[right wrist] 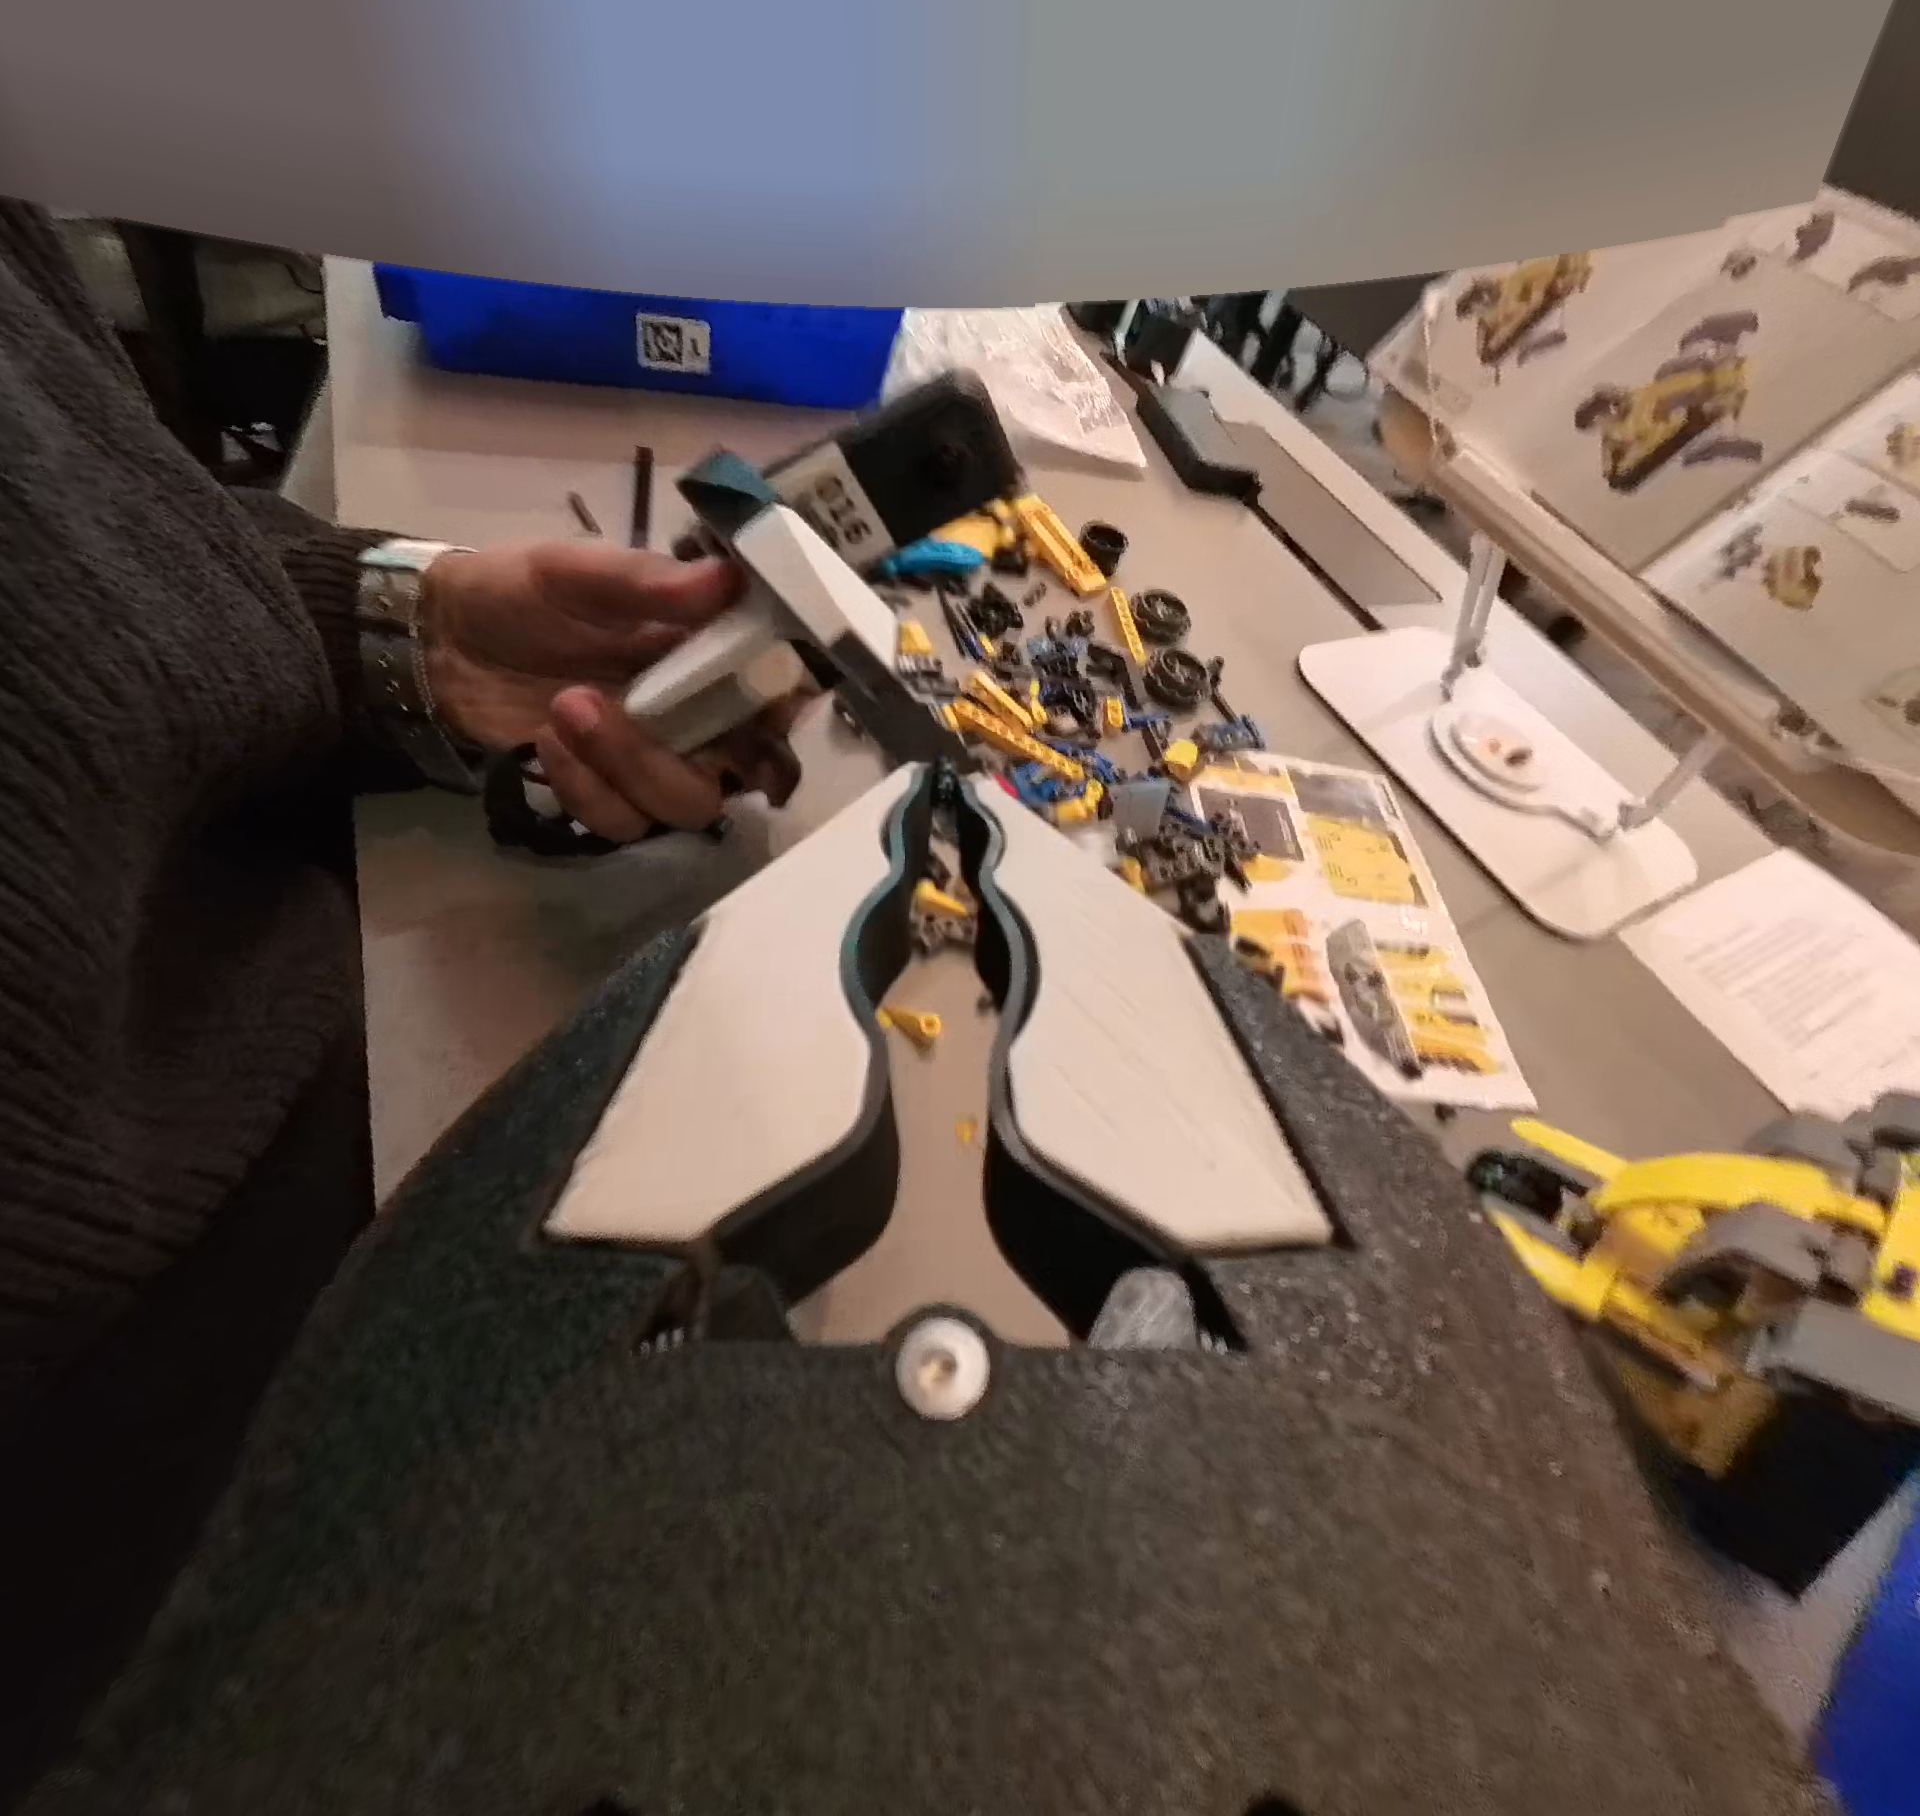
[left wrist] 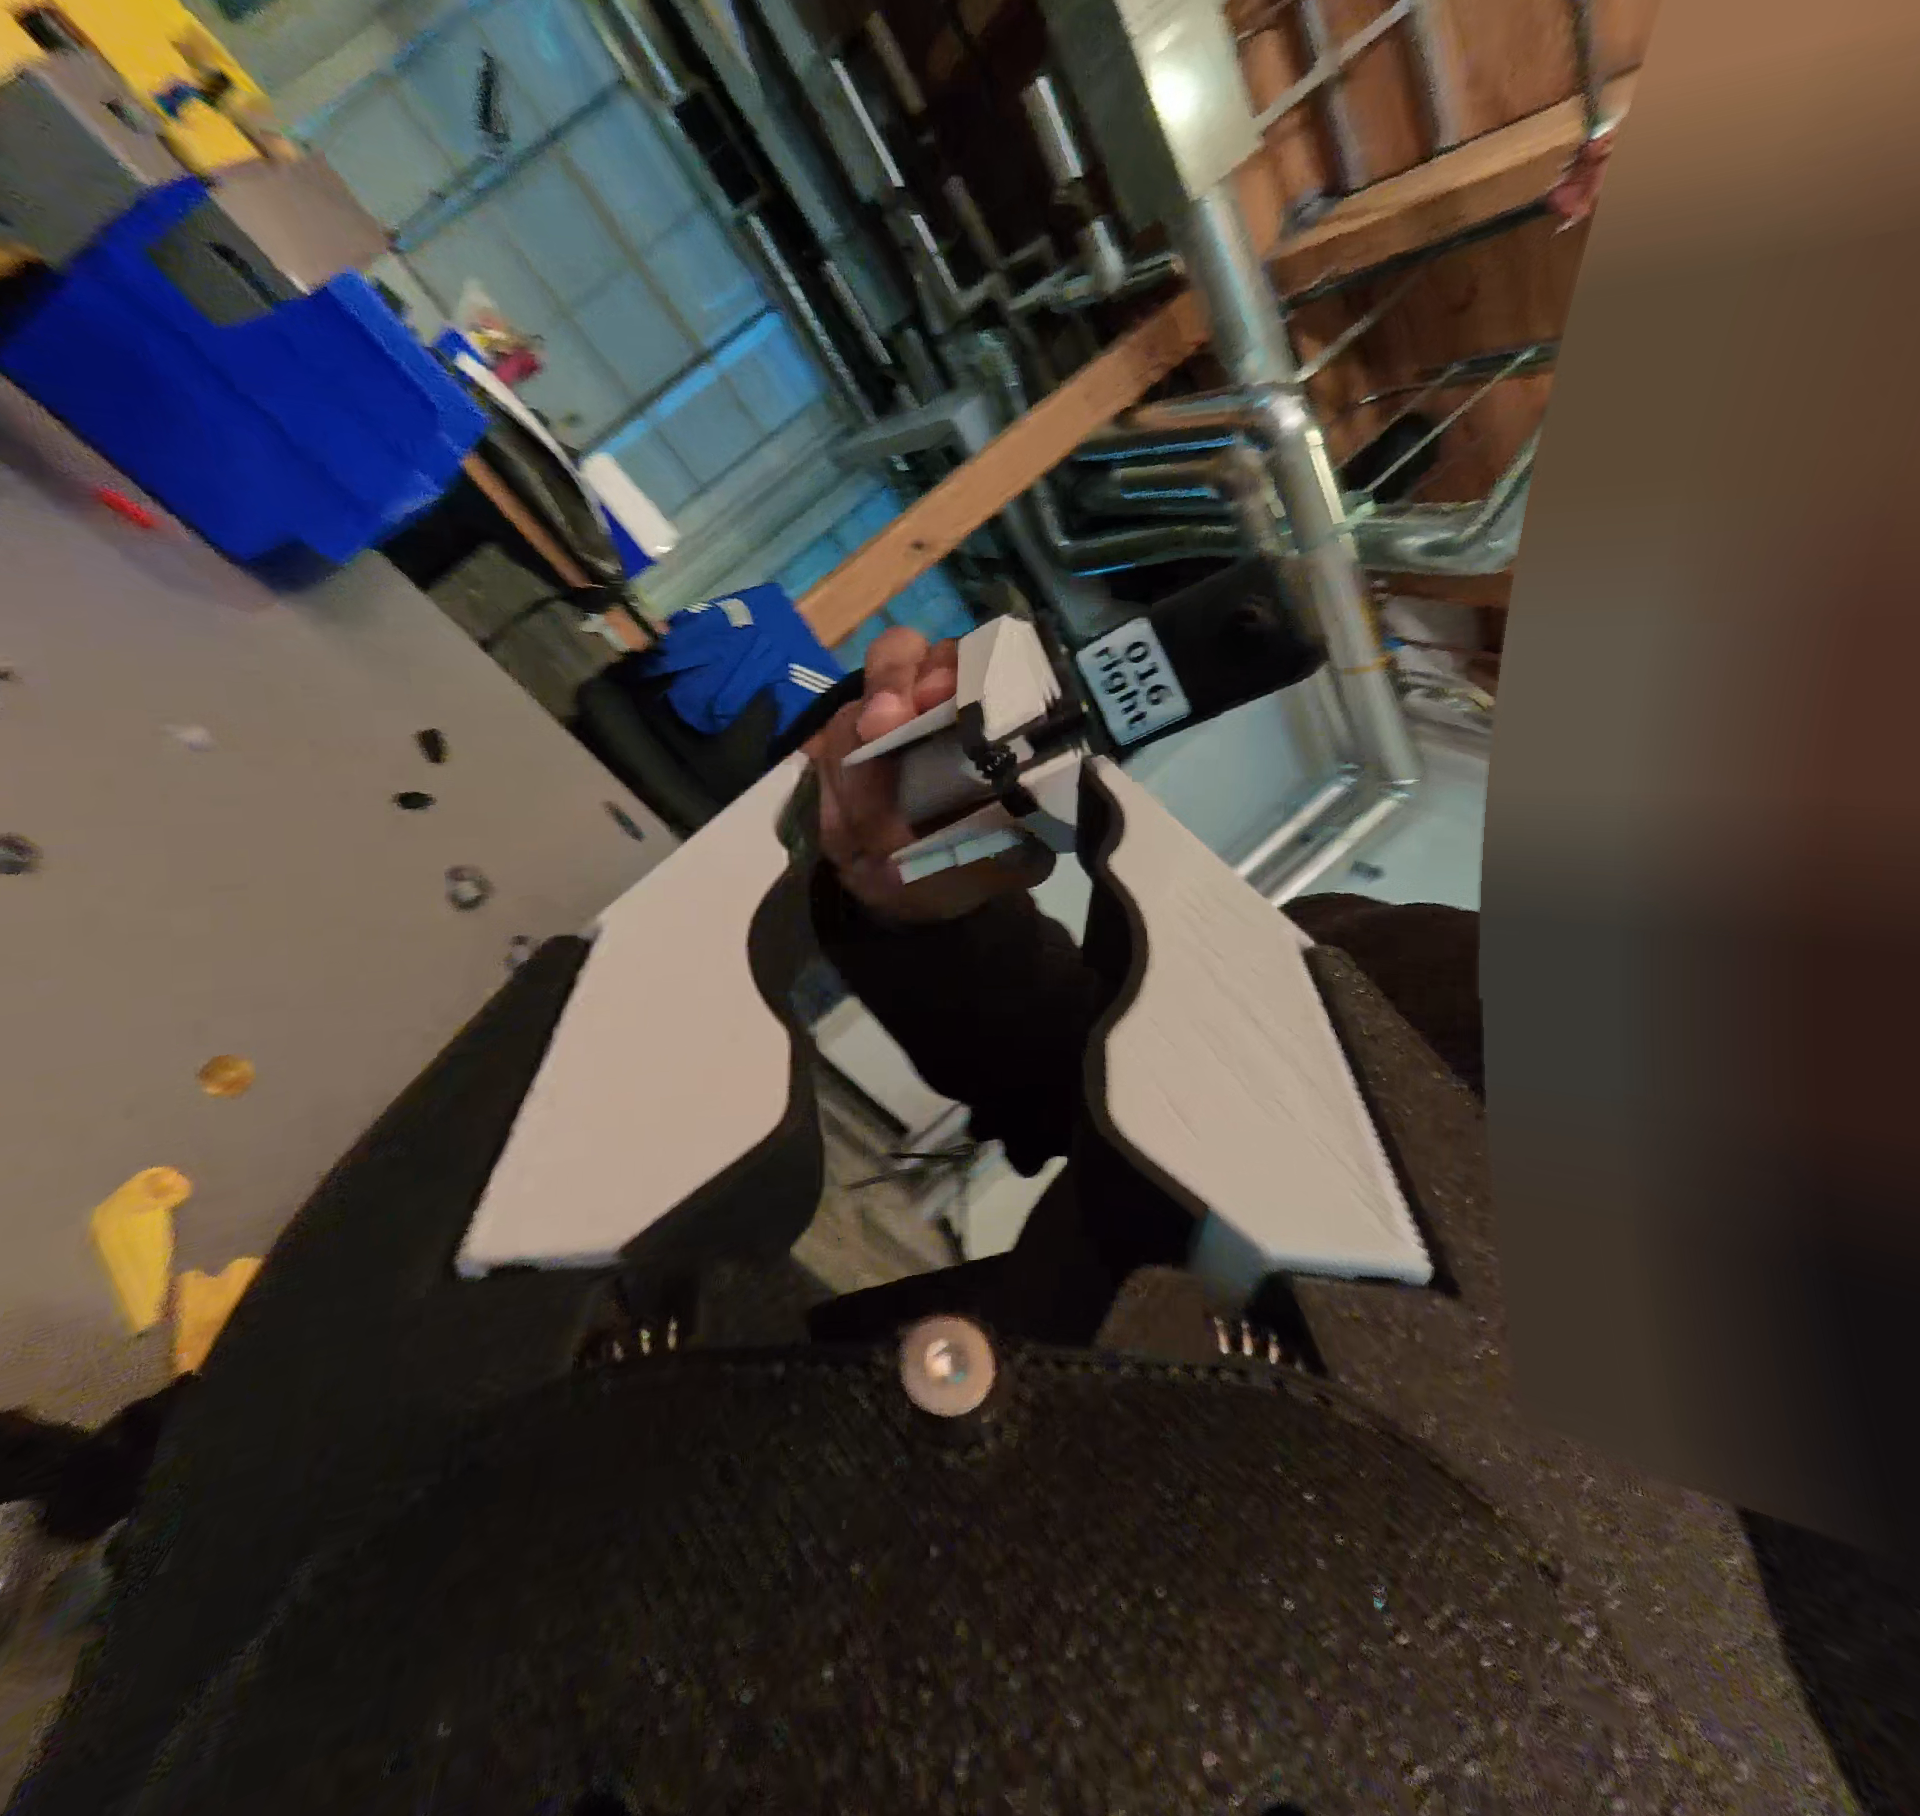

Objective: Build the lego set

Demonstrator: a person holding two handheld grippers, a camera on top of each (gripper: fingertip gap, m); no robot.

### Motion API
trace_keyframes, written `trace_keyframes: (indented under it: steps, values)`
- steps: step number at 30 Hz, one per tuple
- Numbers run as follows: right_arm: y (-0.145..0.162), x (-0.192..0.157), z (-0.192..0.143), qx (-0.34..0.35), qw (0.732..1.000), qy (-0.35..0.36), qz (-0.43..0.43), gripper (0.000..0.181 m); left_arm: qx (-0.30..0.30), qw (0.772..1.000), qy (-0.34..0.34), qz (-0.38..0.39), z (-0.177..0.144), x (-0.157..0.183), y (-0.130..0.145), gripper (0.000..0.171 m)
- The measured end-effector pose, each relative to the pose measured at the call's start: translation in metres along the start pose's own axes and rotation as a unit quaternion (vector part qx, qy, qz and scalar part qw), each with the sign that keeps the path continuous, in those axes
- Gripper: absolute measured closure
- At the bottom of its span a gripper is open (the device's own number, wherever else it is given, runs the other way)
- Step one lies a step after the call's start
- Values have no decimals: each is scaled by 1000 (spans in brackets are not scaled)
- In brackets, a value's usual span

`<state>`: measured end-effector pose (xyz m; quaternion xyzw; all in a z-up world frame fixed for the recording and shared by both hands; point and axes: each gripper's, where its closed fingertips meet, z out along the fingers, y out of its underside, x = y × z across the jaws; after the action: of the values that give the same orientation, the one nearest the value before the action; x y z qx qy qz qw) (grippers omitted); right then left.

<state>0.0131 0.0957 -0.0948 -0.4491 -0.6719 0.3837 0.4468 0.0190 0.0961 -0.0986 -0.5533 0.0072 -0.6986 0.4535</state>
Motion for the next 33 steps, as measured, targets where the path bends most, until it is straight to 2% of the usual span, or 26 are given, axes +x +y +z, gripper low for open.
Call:
trace_keyframes:
  steps: [1, 3, 6, 8, 10, 14, 21, 28, 33]
  values:
    - [8, 4, -2, -22, 1000, 6, 12, 178, -2, 1000, -19, 14, 0, -4, 0, 119]
    - [48, 13, -9, -129, 990, 17, 53, 178, -11, 997, -63, 32, -2, -17, 1, 119]
    - [122, 12, -39, -295, 950, 33, 100, 178, -20, 995, -86, 42, -4, -22, 3, 123]
    - [151, -3, -56, -362, 924, 18, 123, 178, -21, 993, -101, 50, -5, -26, 2, 126]
    - [165, -19, -65, -409, 906, -5, 112, 178, -23, 993, -101, 48, -4, -26, 3, 126]
    - [167, -25, -67, -454, 889, -14, 64, 177, -24, 995, -90, 35, -4, -25, 4, 125]
    - [173, -24, -62, -491, 868, -45, 49, 177, -16, 997, -64, 28, -4, -17, 3, 125]
    - [174, -27, -61, -518, 849, -81, 59, 177, -17, 998, -56, 19, -3, -16, 3, 125]
    - [174, -27, -61, -526, 838, -110, 95, 177, -15, 998, -55, 16, -4, -16, 3, 125]
